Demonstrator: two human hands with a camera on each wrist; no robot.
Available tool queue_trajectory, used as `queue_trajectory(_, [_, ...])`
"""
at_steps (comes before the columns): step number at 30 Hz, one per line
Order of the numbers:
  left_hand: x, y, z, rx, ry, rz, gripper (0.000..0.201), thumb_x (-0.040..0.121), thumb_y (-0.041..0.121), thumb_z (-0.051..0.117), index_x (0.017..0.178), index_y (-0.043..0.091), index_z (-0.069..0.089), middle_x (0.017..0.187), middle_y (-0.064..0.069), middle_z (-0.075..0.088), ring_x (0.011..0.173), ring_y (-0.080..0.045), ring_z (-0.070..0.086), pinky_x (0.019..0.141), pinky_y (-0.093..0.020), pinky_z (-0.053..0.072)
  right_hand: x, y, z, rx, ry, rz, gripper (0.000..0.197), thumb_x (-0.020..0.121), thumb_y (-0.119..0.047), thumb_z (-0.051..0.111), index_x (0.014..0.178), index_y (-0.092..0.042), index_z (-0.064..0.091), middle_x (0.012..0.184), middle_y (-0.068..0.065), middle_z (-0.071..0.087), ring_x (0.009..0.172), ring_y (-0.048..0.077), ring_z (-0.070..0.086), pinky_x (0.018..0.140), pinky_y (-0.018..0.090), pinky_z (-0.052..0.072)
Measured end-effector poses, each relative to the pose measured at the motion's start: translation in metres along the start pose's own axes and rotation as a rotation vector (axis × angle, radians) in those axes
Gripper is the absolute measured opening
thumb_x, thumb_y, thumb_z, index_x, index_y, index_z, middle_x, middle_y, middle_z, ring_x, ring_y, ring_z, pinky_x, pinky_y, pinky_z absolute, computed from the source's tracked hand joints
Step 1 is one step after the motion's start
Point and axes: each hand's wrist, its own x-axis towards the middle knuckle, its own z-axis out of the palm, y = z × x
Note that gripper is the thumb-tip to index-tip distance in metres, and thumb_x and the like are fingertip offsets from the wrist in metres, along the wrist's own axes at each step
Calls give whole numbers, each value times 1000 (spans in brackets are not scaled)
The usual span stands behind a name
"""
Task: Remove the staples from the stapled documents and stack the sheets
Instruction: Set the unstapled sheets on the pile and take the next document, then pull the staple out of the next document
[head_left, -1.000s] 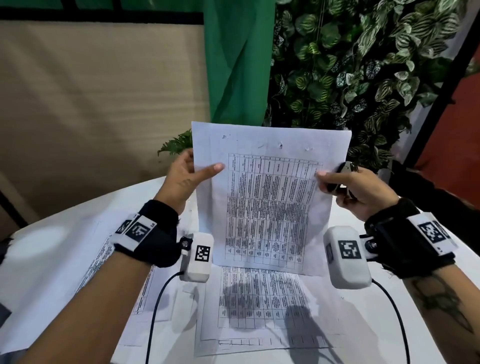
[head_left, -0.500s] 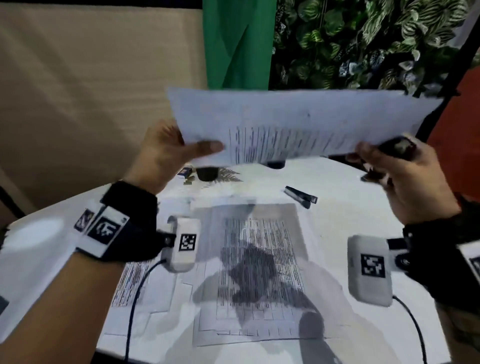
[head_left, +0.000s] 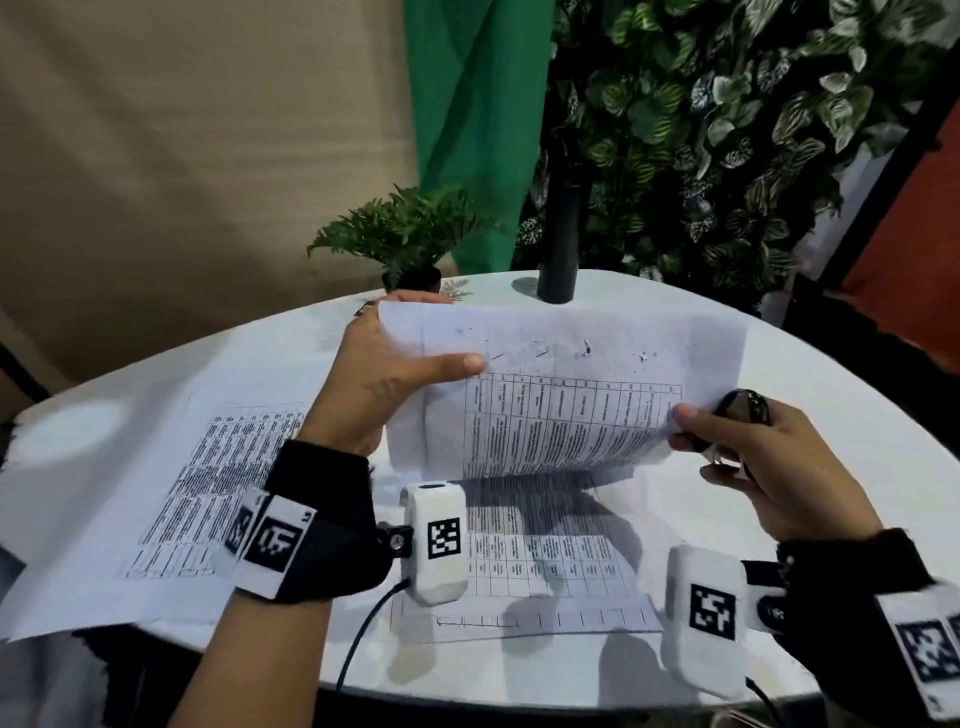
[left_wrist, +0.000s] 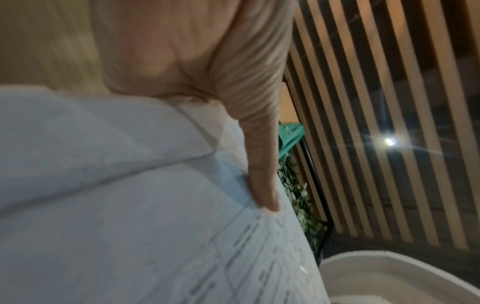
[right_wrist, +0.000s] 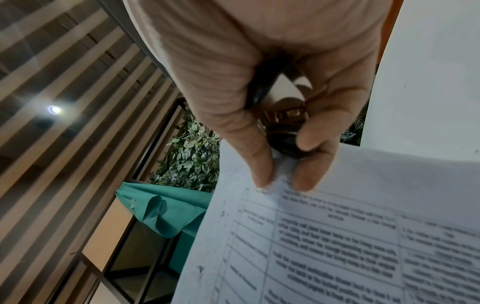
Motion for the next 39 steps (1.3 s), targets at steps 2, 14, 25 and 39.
queue_trajectory(2, [-4,0,2,-12,-14,-35,51,52,5,82,100,-1,64,93,-8,74,85,-18,71,71,-27,55,-1,0,-1,-5,3,3,14,83,-10,64,70,-13,62,58,-7,67,55,0,62,58,26,38])
queue_trajectory(14, [-15,7,8,18,-23,-88,34,69,1,75,100,-5,64,82,2,75,74,-9,71,60,-17,52,-6,-30,4,96,445,-447,25,94,-41,47,74,-27,52,73,-12,65,72,2,66,53,19,46])
queue_trajectory(25, [-20,11,21,-45,-21,-17,21,71,-8,70,90,1,66,79,2,75,73,-10,71,63,-21,54,-28,-42,79,-195,-346,-655,41,76,-7,59,106,-26,38,104,-4,49,93,-3,50,76,9,41])
queue_trajectory(39, [-24,19,19,-29,-21,31,21,75,-10,67,83,9,66,67,6,72,63,-5,67,59,-17,51,-15,-40,87,-645,-78,-1239,37,72,-14,77,107,-5,69,109,6,67,96,25,63,80,36,51])
